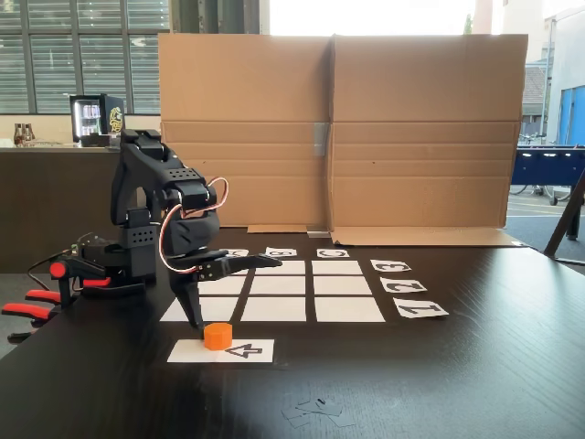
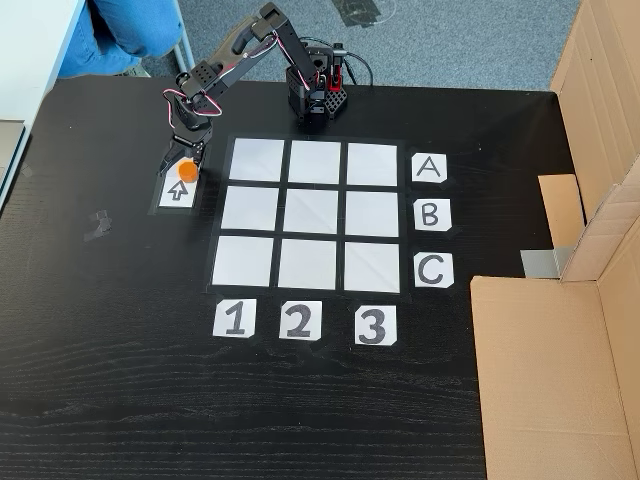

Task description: Pick up the round, orange token and place it in the grid on square B1.

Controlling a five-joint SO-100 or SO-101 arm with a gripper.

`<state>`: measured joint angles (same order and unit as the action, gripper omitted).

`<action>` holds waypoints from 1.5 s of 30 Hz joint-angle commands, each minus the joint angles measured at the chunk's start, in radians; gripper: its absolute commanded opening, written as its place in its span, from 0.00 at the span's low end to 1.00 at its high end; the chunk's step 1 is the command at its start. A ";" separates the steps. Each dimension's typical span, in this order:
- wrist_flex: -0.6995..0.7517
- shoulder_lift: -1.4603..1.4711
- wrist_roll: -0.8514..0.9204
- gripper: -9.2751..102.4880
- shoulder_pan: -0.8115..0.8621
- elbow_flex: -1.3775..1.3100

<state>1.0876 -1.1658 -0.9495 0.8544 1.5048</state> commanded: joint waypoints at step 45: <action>-0.058 -0.057 0.035 0.08 0.018 -0.064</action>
<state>1.0400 -1.1397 -0.9204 0.8667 1.4711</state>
